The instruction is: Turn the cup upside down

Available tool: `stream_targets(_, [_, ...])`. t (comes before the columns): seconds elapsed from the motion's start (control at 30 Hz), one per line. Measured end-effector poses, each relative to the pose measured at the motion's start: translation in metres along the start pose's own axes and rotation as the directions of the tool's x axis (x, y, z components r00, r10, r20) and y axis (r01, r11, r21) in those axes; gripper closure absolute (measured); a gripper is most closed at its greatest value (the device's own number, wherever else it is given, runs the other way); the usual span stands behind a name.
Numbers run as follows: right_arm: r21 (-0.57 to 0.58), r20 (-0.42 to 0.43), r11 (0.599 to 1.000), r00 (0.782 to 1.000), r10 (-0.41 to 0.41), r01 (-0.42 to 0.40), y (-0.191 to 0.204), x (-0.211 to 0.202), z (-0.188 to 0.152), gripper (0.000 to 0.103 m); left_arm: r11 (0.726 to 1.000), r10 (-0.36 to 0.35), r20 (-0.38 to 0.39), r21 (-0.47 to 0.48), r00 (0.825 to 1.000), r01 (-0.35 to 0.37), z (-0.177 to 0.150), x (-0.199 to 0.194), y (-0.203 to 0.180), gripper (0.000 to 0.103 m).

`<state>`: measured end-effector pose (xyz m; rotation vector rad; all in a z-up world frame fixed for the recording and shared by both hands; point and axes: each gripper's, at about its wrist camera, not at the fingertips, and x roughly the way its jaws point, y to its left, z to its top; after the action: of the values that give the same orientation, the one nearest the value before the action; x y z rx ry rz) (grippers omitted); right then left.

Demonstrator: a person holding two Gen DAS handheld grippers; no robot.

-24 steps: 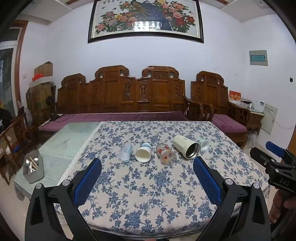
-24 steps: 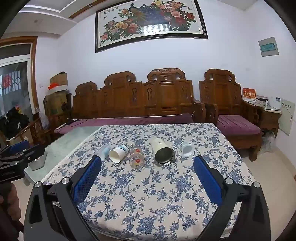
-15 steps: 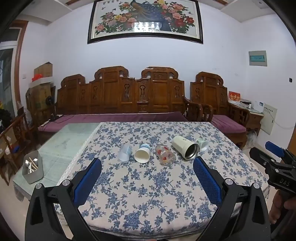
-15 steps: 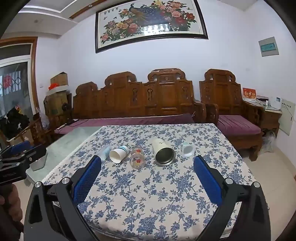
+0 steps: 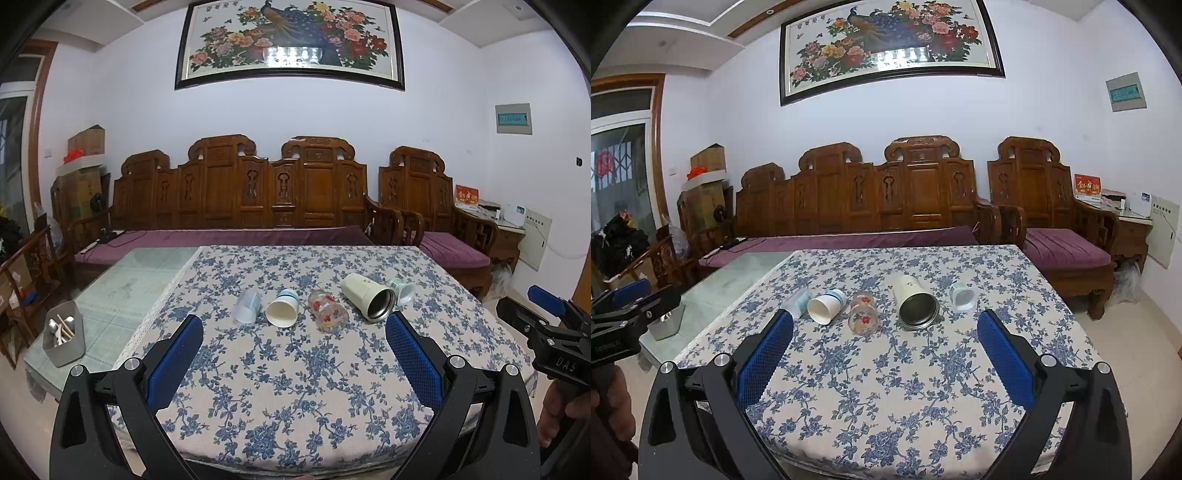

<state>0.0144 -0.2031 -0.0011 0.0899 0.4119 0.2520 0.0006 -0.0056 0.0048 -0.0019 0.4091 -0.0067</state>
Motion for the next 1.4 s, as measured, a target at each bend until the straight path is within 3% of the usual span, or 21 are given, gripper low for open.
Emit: stream_targets(1.4, [0.005,-0.003,1.000,1.000,0.005,-0.005,-0.001,0.001,-0.001,0.002,1.000,-0.002,0.009,0.013,1.000,0.001,0.003,-0.006,-0.005,0.008])
